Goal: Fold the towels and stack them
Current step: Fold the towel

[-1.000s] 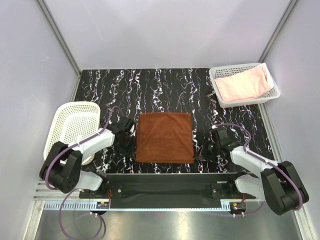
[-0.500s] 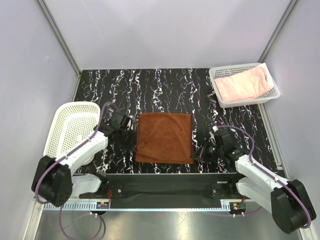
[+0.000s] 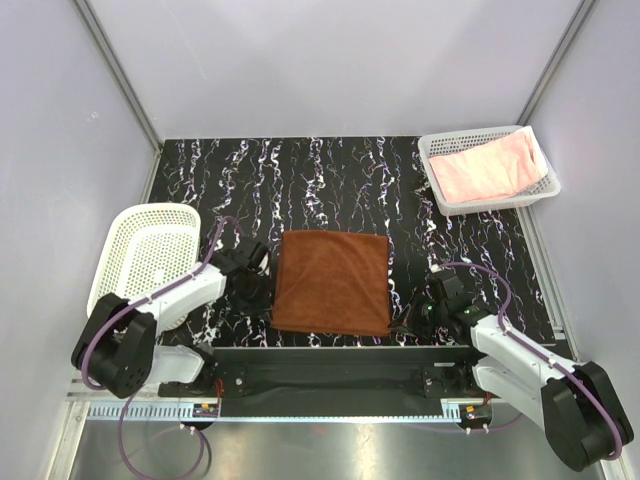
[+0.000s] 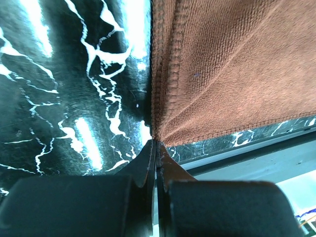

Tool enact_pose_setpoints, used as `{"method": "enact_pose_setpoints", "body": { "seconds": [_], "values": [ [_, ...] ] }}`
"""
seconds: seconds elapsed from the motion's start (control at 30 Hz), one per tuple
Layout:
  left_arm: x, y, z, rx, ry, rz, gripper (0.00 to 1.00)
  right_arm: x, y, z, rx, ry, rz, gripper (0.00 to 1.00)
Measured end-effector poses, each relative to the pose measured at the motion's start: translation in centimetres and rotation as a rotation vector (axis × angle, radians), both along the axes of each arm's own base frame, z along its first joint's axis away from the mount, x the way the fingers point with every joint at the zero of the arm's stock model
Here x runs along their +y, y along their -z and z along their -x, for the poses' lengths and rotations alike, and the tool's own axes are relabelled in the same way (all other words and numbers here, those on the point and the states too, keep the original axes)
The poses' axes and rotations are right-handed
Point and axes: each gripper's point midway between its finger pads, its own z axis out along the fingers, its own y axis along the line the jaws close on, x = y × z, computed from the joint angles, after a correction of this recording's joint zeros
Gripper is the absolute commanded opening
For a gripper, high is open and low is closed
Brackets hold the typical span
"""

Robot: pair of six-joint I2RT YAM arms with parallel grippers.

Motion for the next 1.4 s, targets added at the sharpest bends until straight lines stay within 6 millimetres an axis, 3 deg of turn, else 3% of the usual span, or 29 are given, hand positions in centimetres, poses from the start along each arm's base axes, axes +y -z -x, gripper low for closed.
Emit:
{"method": "enact_pose_setpoints", "body": {
  "seconds": [0.03, 0.07, 0.1, 0.2, 0.3, 0.37, 0.47, 0.53, 0.6, 0.7, 0.87, 0.97, 1.17, 1.4],
  "values": [
    [-0.1, 0.1, 0.1, 0.005, 0.006, -0.003, 0.01, 0.0, 0.0, 0.0, 0.002, 0.001, 0.001, 0.1],
    [-0.1, 0.2, 0.3, 0.009, 0.013, -0.006, 0.11, 0.0, 0.0, 0.0, 0.001, 0.001, 0.0, 0.18],
    [-0.2, 0.2, 0.4, 0.01, 0.022, -0.007, 0.18, 0.0, 0.0, 0.0, 0.002, 0.001, -0.001, 0.19],
    [-0.3, 0.0, 0.9, 0.021, 0.04, -0.016, 0.25, 0.1, -0.3, 0.1, -0.007, -0.008, -0.009, 0.22],
    [0.0, -0.8, 0.8, 0.023, 0.055, -0.044, 0.31, 0.1, -0.8, 0.4, -0.011, -0.012, -0.016, 0.36],
    [0.2, -2.0, 0.0, -0.002, 0.067, -0.068, 0.37, 0.2, -1.5, 0.2, -0.025, -0.012, -0.022, 0.39],
    [-0.2, -5.0, -2.9, -0.103, 0.087, -0.074, 0.44, 0.5, -3.5, -1.0, -0.072, -0.011, -0.031, 0.46],
    [-0.8, -7.3, -6.0, -0.192, 0.093, -0.052, 0.44, 0.7, -4.9, -2.7, -0.118, -0.017, -0.007, 0.45],
    [-0.9, -9.0, -9.4, -0.264, 0.086, -0.031, 0.44, 0.8, -6.0, -5.0, -0.155, -0.025, 0.049, 0.39],
    [-0.9, -9.8, -13.9, -0.331, 0.079, 0.006, 0.43, 1.2, -7.0, -9.7, -0.195, -0.044, 0.124, 0.36],
    [-2.5, -7.8, -19.2, -0.317, 0.112, 0.119, 0.38, 1.8, -5.4, -18.3, -0.212, -0.102, 0.21, 0.33],
    [-4.0, -4.8, -20.9, -0.262, 0.148, 0.162, 0.38, 1.7, -3.6, -21.4, -0.203, -0.135, 0.248, 0.32],
    [-3.8, 0.0, -22.2, -0.165, 0.153, 0.123, 0.38, 0.3, -1.1, -24.4, -0.196, -0.183, 0.325, 0.3],
    [-2.1, -0.3, -25.6, -0.203, 0.114, 0.091, 0.38, -0.6, -0.6, -24.9, -0.218, -0.229, 0.38, 0.3]
  ]
}}
